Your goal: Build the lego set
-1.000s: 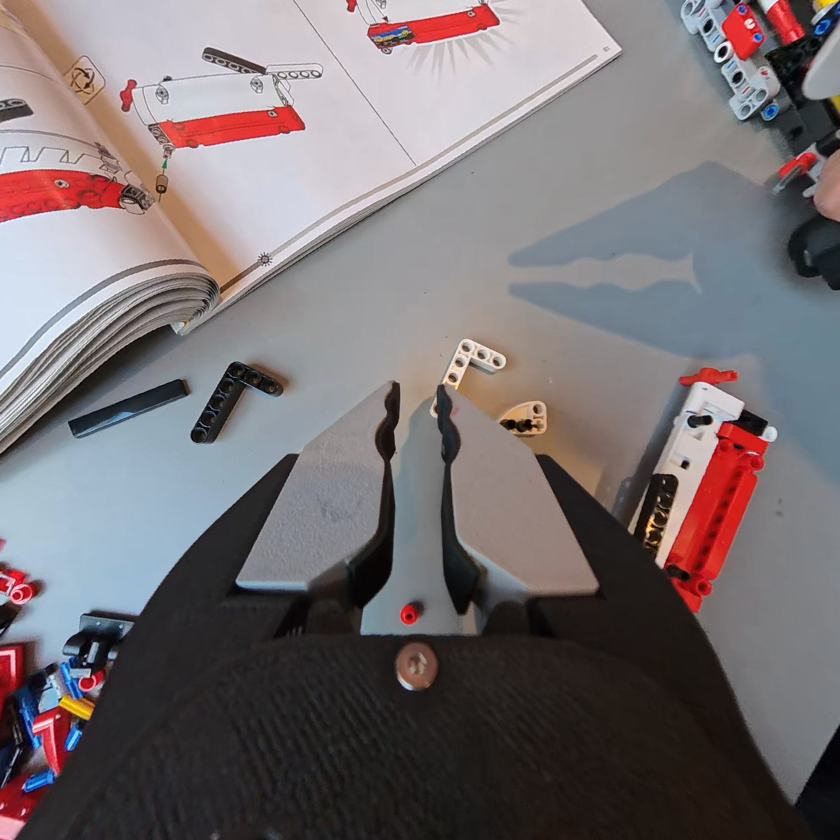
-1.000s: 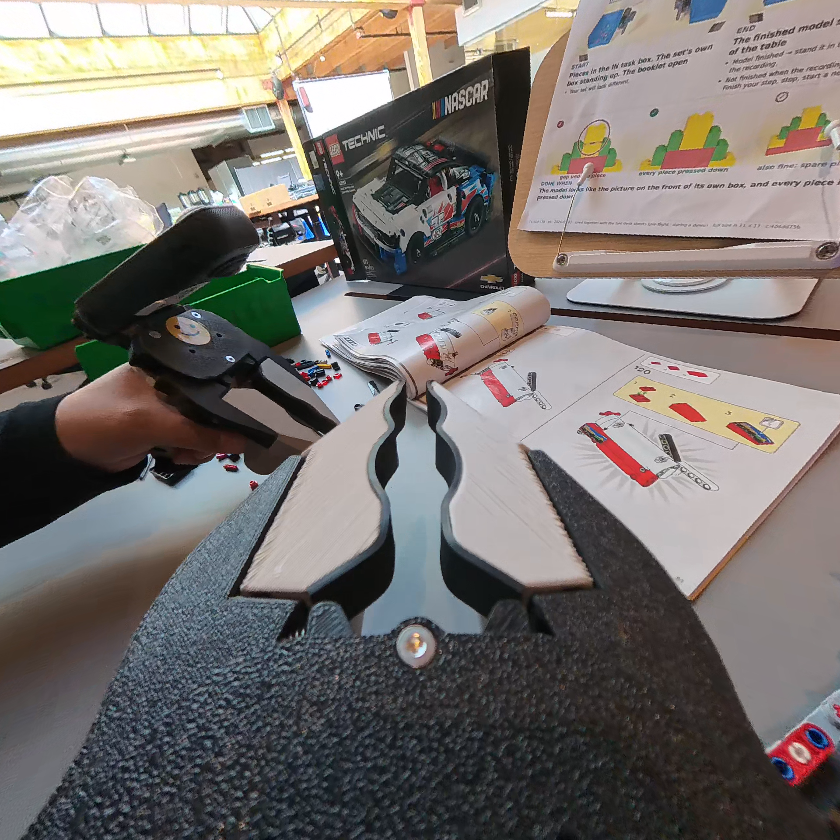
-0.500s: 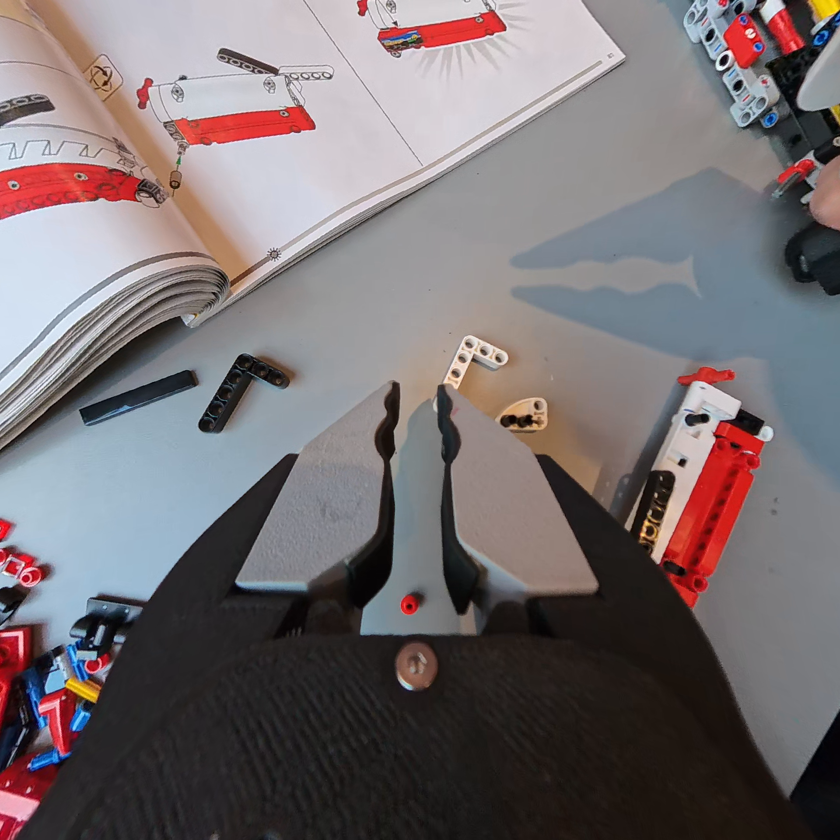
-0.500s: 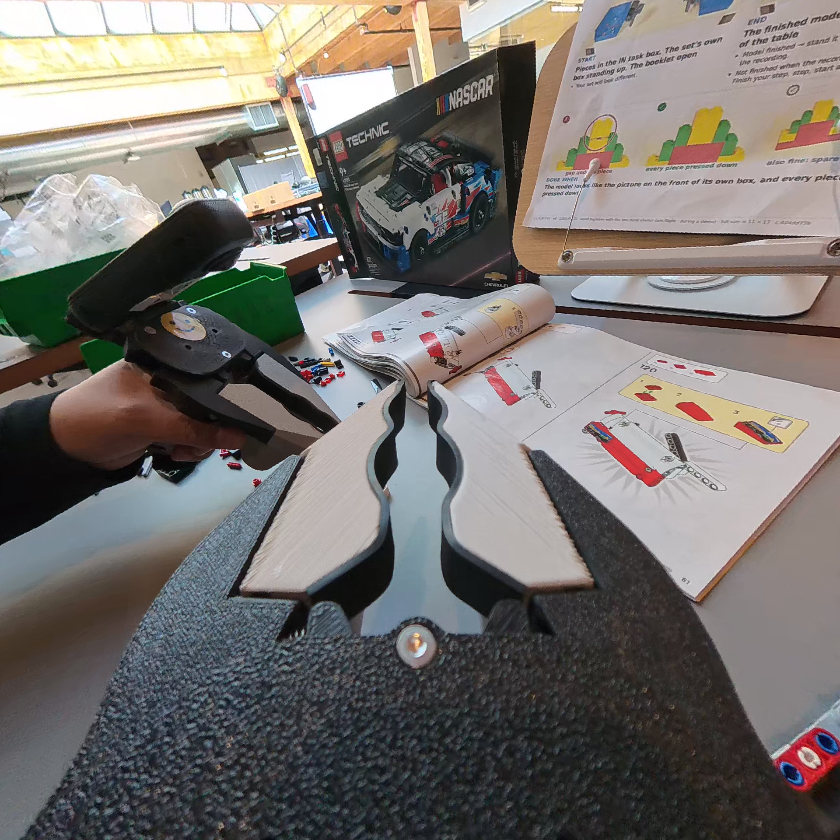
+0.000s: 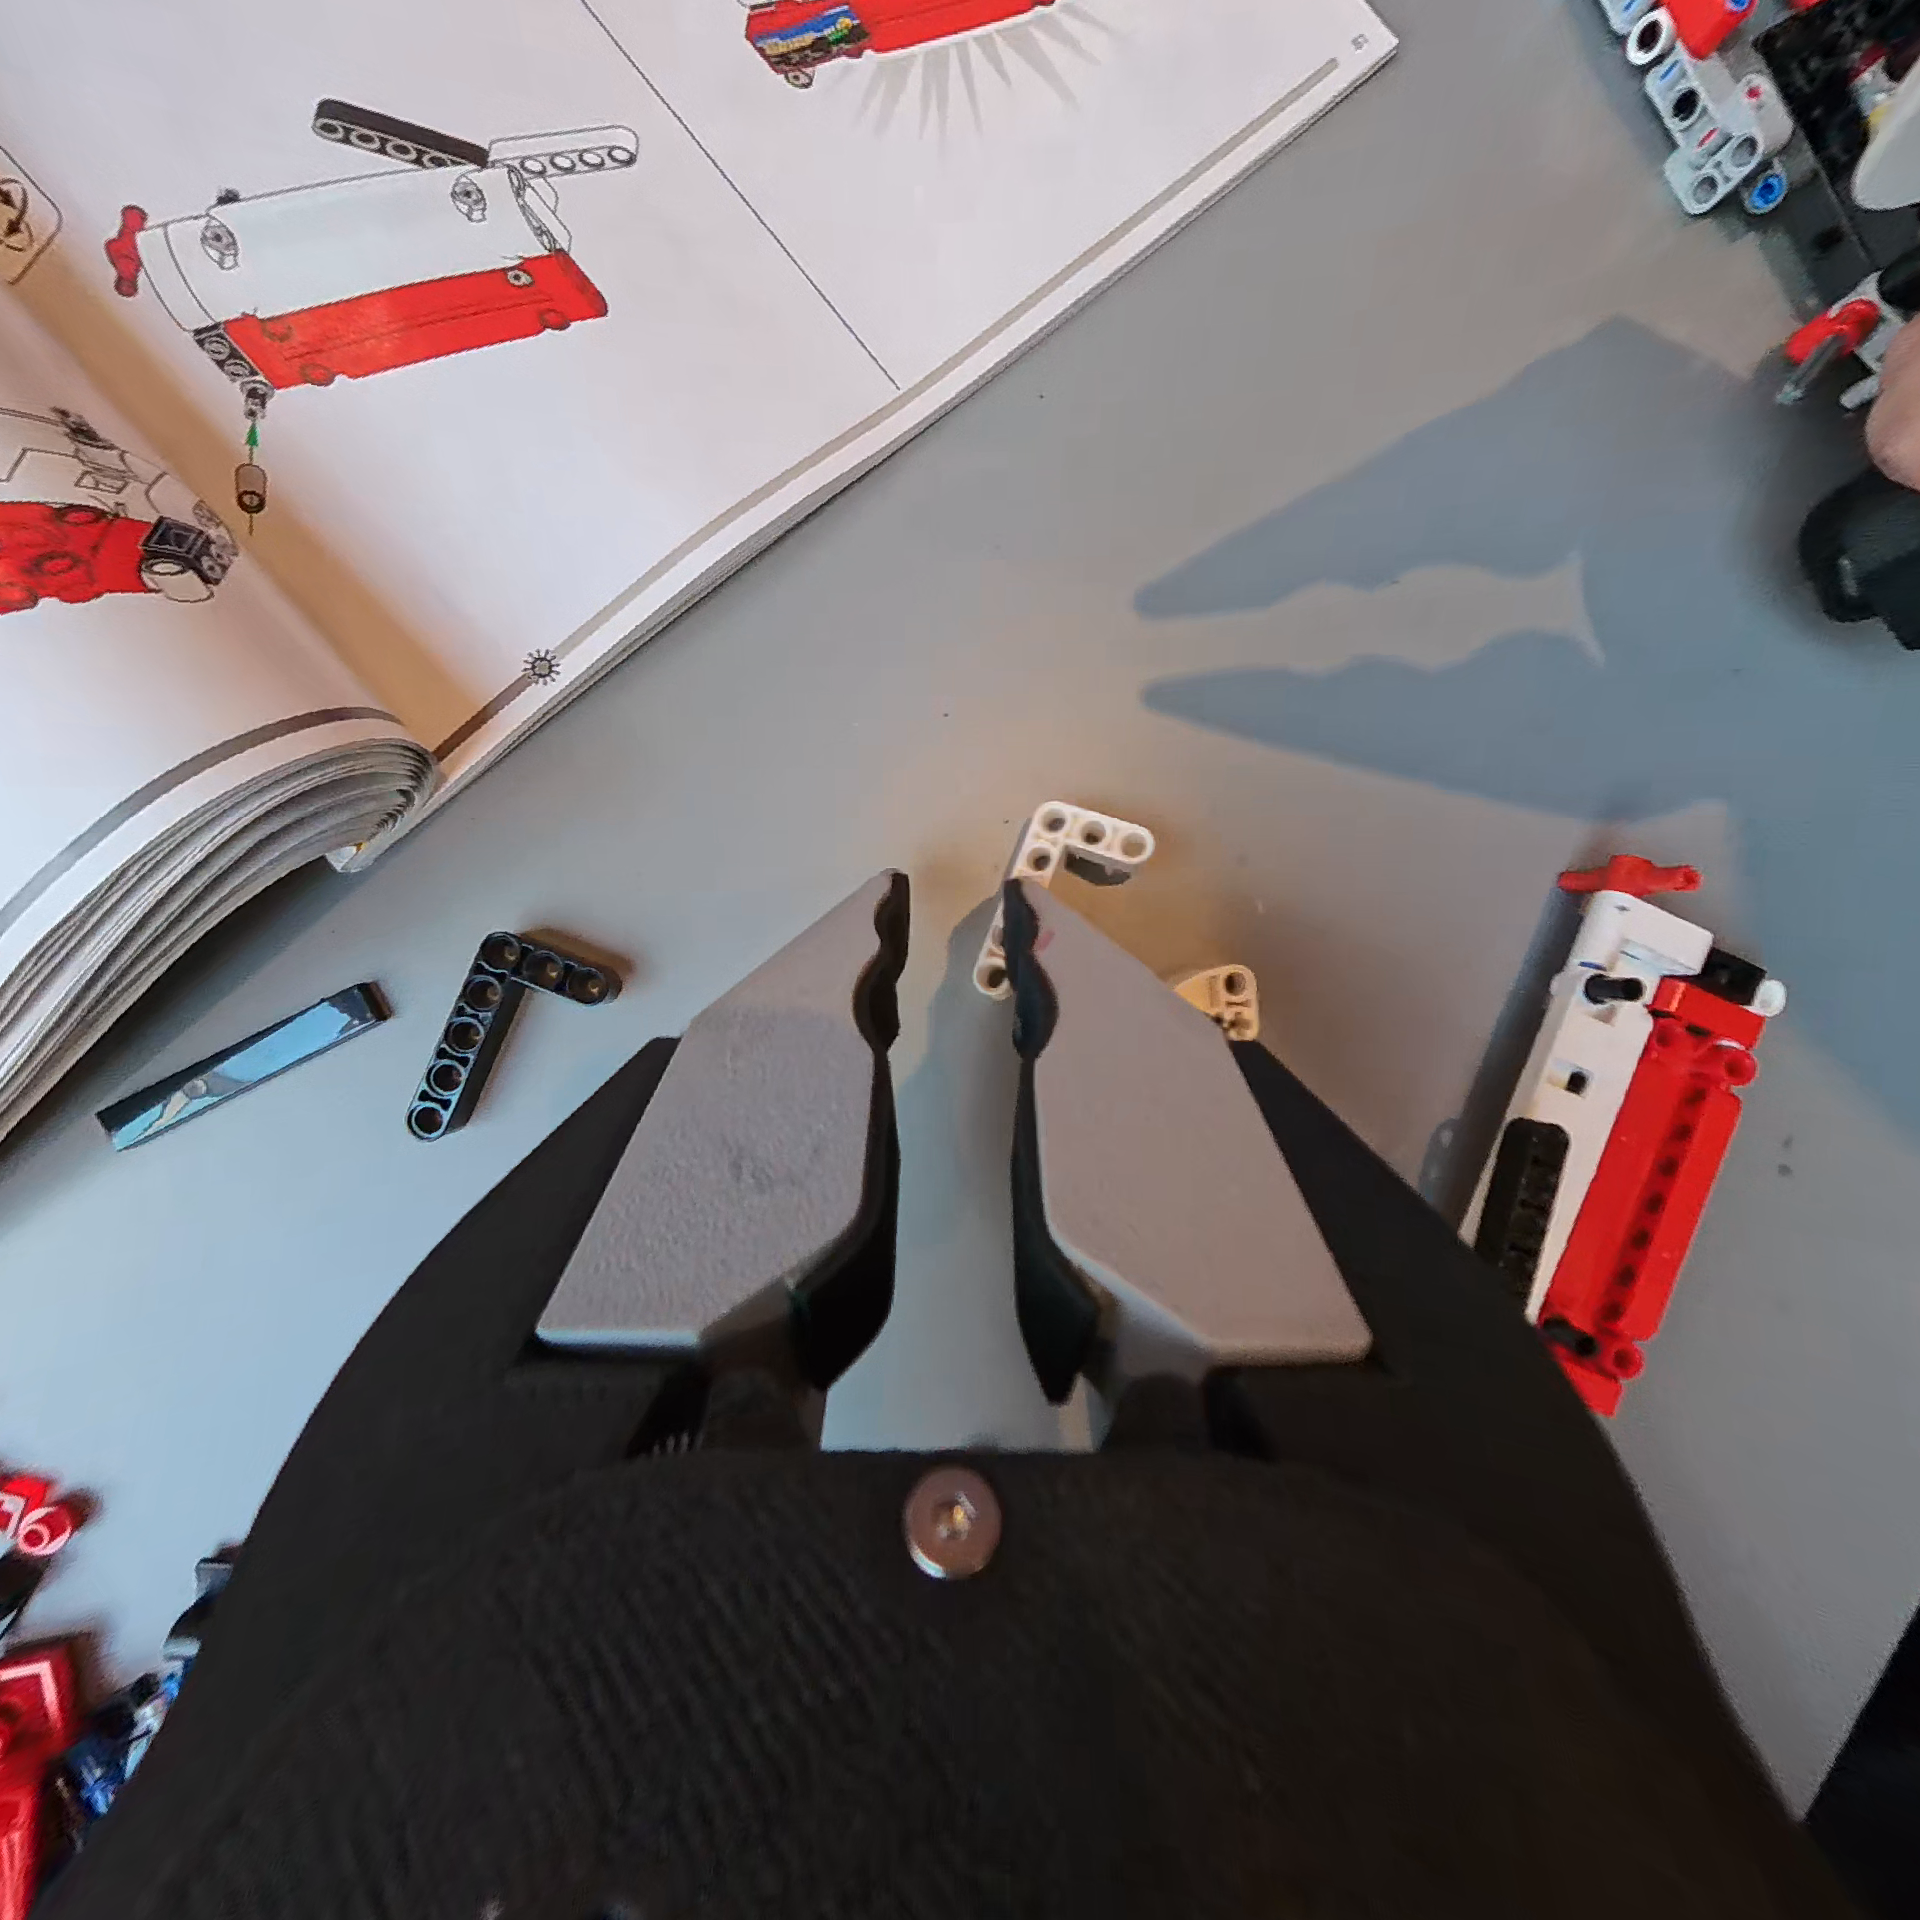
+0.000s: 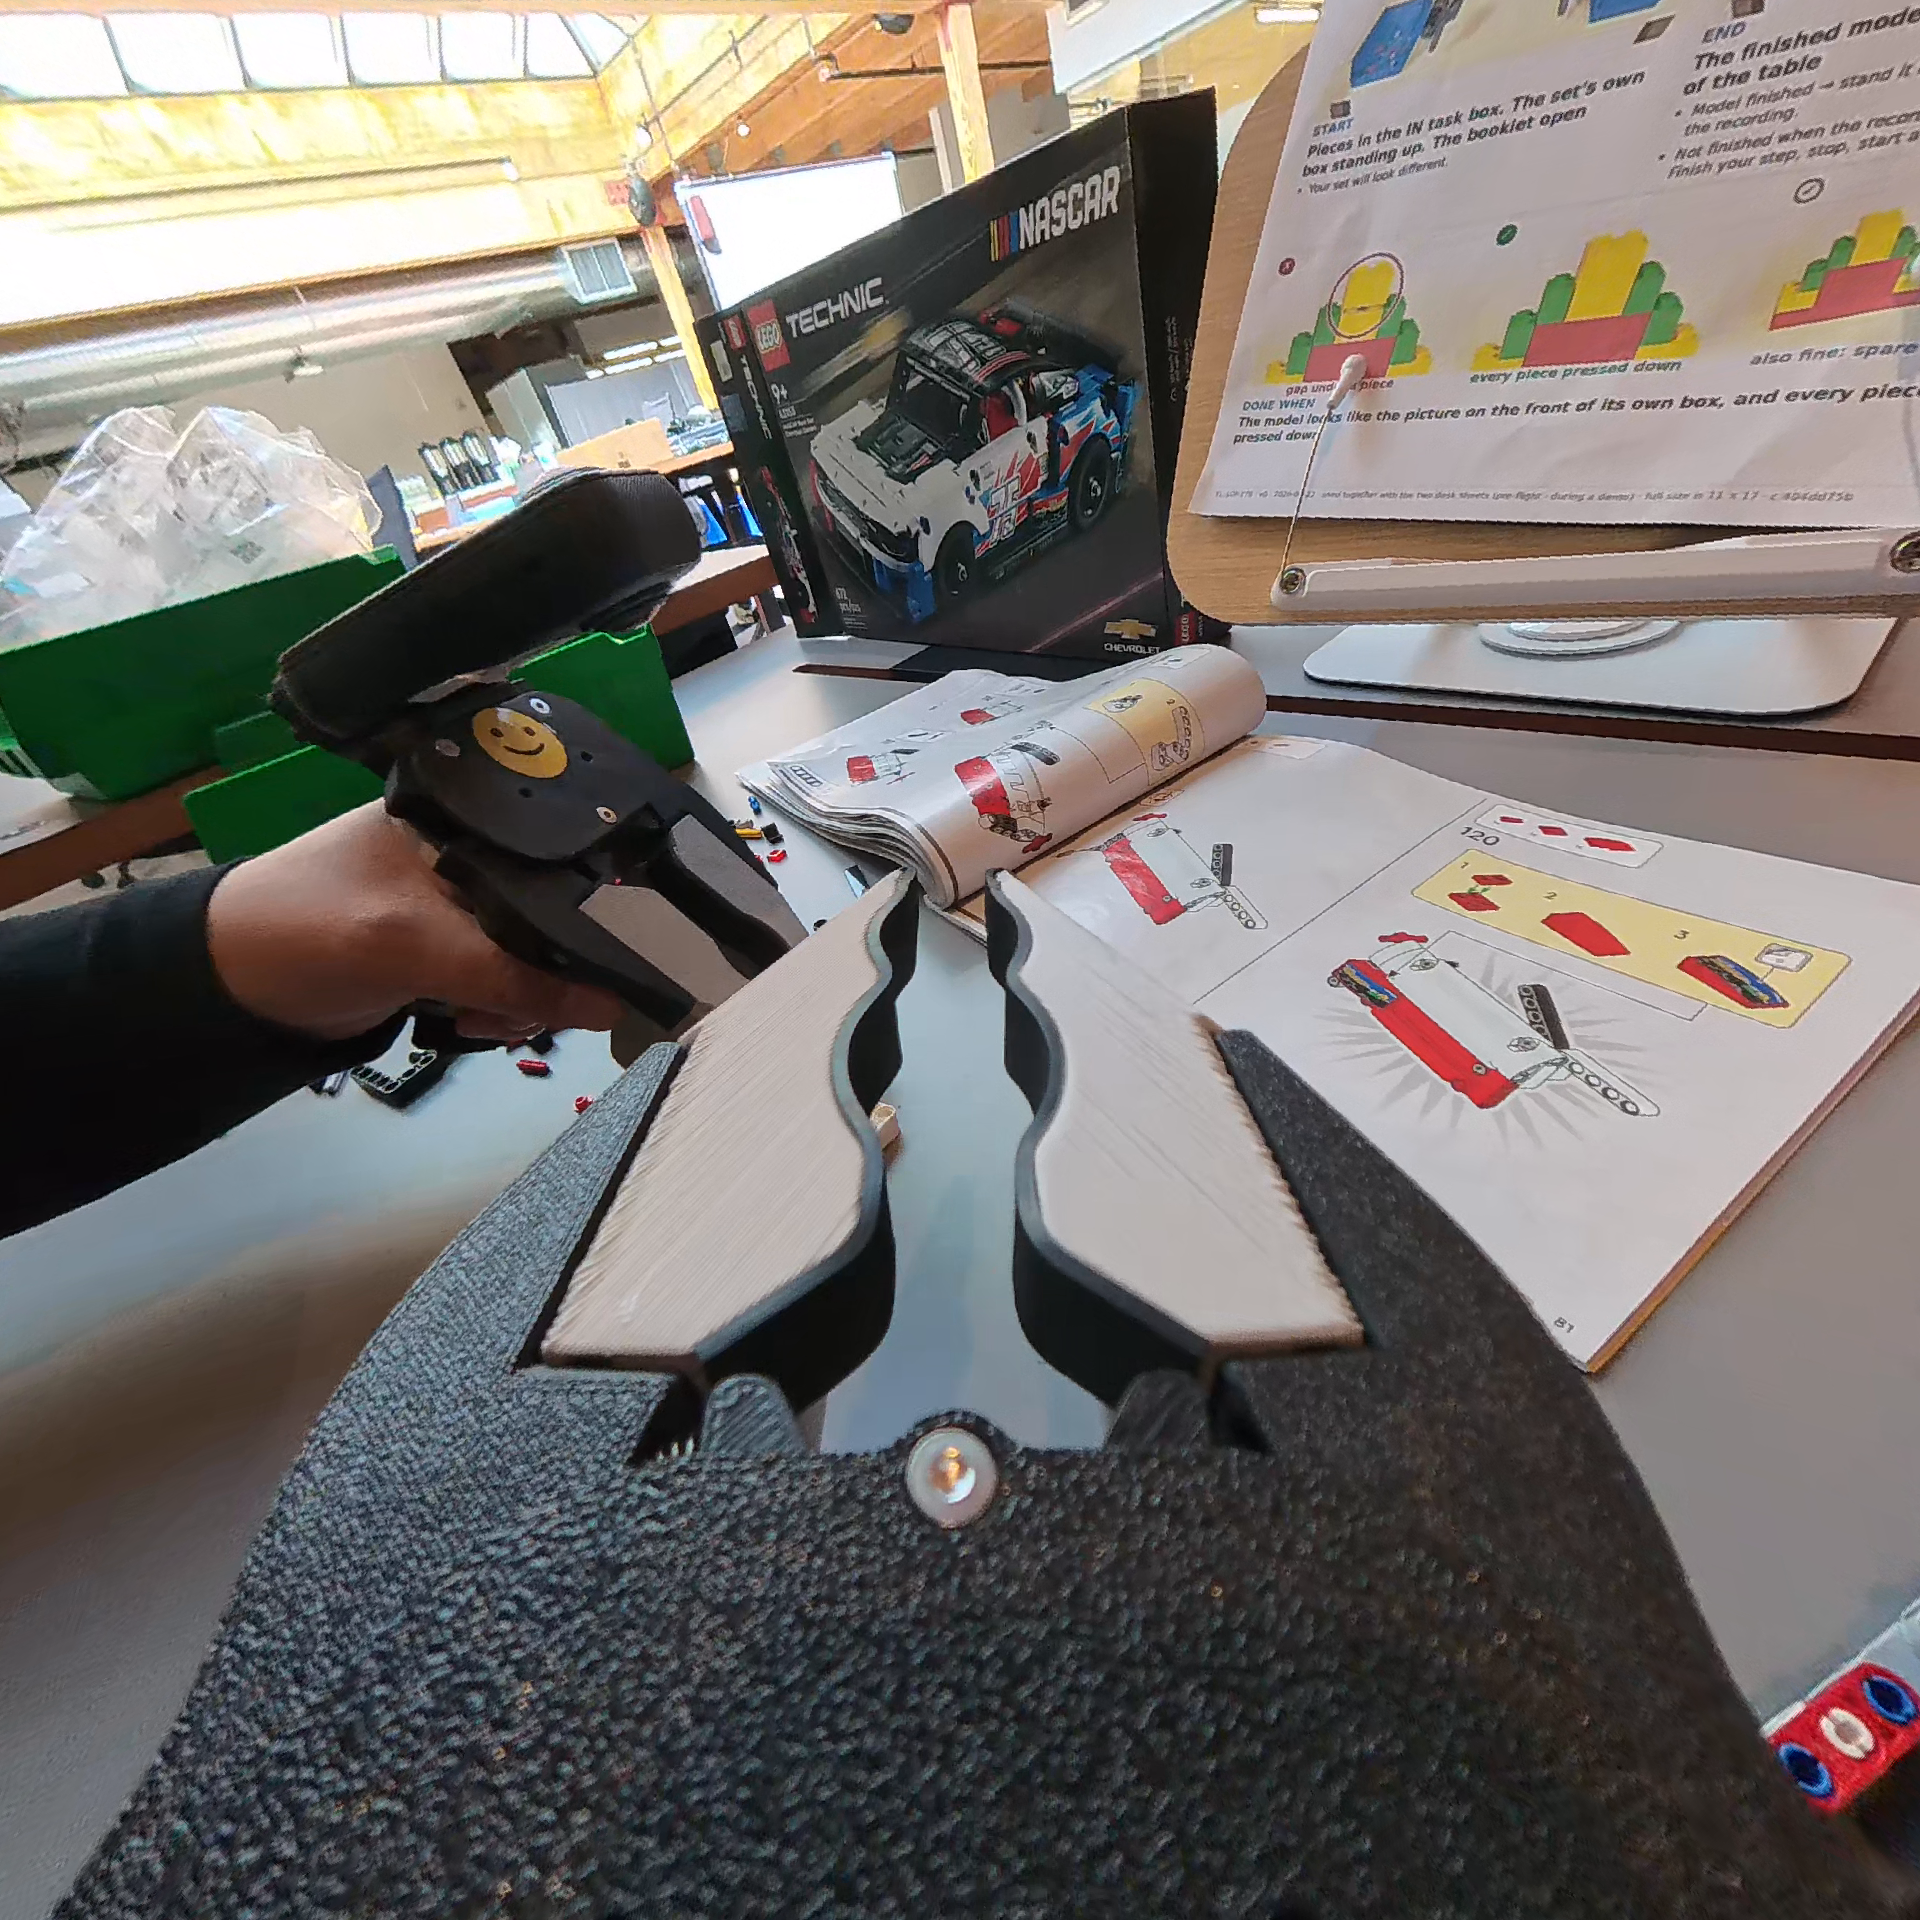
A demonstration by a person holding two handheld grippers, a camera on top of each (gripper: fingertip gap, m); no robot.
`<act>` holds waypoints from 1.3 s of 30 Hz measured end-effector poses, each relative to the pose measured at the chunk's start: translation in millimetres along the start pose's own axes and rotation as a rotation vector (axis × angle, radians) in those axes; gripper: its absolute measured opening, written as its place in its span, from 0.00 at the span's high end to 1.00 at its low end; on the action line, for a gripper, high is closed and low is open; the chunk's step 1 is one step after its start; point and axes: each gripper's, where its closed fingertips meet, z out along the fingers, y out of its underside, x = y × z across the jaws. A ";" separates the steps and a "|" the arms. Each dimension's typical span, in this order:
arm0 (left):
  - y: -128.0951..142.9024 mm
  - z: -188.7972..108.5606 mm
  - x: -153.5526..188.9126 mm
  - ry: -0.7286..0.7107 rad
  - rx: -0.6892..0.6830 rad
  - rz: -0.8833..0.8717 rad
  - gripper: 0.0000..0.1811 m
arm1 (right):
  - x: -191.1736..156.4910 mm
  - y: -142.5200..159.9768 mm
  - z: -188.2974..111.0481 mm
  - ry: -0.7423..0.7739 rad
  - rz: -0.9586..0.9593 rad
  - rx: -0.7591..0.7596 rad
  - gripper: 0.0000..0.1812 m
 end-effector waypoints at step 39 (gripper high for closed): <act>14.4 -1.6 0.4 -0.008 -0.100 0.111 0.94 | -4.3 3.2 2.3 -0.033 0.015 -0.011 0.93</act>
